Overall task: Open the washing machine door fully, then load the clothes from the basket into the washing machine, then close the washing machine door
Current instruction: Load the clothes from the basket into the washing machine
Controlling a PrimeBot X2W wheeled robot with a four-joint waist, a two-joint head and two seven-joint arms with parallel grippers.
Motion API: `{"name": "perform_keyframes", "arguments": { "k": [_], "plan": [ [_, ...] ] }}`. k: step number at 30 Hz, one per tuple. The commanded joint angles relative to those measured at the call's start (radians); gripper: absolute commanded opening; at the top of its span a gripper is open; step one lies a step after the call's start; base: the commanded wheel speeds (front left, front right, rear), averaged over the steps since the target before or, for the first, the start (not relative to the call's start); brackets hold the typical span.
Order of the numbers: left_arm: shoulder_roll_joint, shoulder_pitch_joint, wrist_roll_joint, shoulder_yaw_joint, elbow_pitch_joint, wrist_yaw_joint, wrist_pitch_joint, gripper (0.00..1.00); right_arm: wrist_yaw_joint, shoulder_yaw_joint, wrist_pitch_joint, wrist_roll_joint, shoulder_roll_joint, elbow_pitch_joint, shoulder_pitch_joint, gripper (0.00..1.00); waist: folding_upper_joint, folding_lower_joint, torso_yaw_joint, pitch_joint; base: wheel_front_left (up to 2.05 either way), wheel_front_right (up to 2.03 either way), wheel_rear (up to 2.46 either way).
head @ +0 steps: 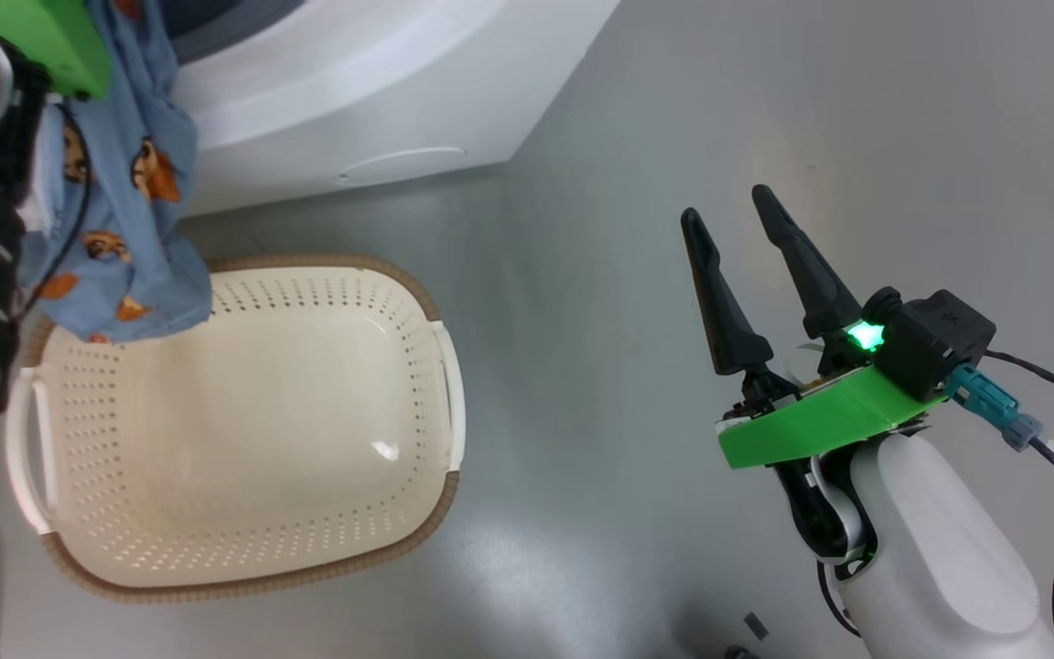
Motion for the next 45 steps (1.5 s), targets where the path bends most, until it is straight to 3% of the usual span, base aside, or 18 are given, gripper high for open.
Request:
{"name": "perform_keyframes", "arguments": {
  "k": [1,11,32,45],
  "plan": [
    [0.02,0.01,0.0,0.005,-0.014,-0.004,-0.021,1.0,0.007,0.008,-0.008,-0.011,0.0,-0.017,0.016,1.0,0.0,0.0001,0.019,-0.024,0.0,0.0,0.0],
    [-0.005,0.113,-0.022,0.015,-0.063,-0.016,-0.077,1.0,0.007,-0.03,-0.008,-0.038,0.0,-0.008,0.016,1.0,0.0,0.0001,0.081,-0.118,0.0,0.0,0.0],
    [-0.008,0.616,-0.003,0.224,-0.471,0.047,-0.078,1.0,0.007,-0.086,-0.008,-0.033,-0.045,0.04,0.107,1.0,0.0,0.0001,0.196,-0.382,0.0,0.0,0.0],
    [-0.009,0.884,0.02,0.334,-0.664,0.044,-0.078,1.0,0.007,-0.084,-0.008,-0.002,-0.083,0.046,0.153,1.0,0.0,0.0001,0.233,-0.475,0.0,0.0,0.0]
  ]
}}
